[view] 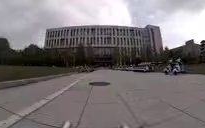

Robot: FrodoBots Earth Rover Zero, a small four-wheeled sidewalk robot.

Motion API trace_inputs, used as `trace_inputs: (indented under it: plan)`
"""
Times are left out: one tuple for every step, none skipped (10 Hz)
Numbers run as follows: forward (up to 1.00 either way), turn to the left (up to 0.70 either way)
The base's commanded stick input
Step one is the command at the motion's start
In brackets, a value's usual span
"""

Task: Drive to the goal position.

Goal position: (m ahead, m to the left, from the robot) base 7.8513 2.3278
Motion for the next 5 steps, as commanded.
trace_inputs:
  plan:
    - [0.70,0.00]
    - [0.70,0.00]
    - [0.70,0.00]
    - [0.70,0.00]
    - [0.70,0.00]
